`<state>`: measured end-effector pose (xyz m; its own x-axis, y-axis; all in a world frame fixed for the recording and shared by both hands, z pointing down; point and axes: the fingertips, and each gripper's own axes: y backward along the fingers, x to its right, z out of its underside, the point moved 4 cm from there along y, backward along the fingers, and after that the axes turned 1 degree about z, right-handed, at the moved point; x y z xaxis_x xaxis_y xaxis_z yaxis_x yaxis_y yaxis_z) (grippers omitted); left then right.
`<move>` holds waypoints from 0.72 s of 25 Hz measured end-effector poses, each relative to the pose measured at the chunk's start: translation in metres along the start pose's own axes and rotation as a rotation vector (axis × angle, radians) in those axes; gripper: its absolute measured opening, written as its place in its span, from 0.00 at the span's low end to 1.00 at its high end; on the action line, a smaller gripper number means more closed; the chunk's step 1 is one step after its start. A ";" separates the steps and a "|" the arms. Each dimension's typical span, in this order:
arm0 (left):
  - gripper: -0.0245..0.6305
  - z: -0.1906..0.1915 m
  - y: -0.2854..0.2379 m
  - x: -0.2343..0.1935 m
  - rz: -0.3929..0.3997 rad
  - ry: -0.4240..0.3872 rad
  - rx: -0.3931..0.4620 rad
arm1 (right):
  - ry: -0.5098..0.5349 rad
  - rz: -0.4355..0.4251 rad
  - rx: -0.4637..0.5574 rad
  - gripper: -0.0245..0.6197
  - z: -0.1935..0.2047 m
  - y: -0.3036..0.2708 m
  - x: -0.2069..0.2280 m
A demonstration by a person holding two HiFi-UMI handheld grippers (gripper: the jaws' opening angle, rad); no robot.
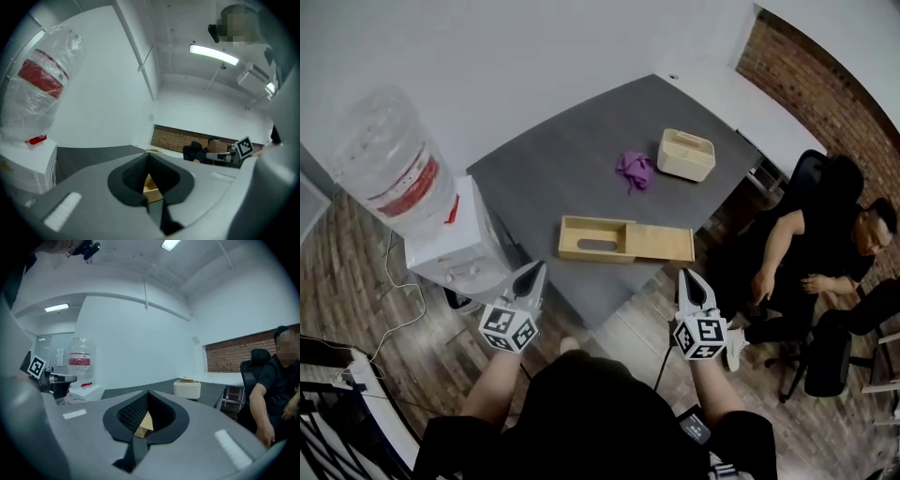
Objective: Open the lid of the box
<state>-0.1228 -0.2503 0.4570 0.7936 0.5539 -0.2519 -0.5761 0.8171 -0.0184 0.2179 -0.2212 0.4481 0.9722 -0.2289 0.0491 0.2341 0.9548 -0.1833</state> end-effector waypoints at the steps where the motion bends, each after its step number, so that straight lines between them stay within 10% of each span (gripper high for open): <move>1: 0.04 0.001 0.003 0.006 0.002 -0.009 0.007 | 0.013 -0.023 0.002 0.04 0.000 0.003 -0.003; 18: 0.04 0.011 0.023 0.031 -0.047 -0.006 0.004 | 0.016 -0.179 -0.008 0.04 0.009 0.013 -0.014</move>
<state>-0.1091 -0.2125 0.4597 0.8207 0.5160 -0.2453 -0.5375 0.8428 -0.0257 0.2074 -0.2044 0.4535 0.9148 -0.3985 0.0660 0.4037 0.8968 -0.1809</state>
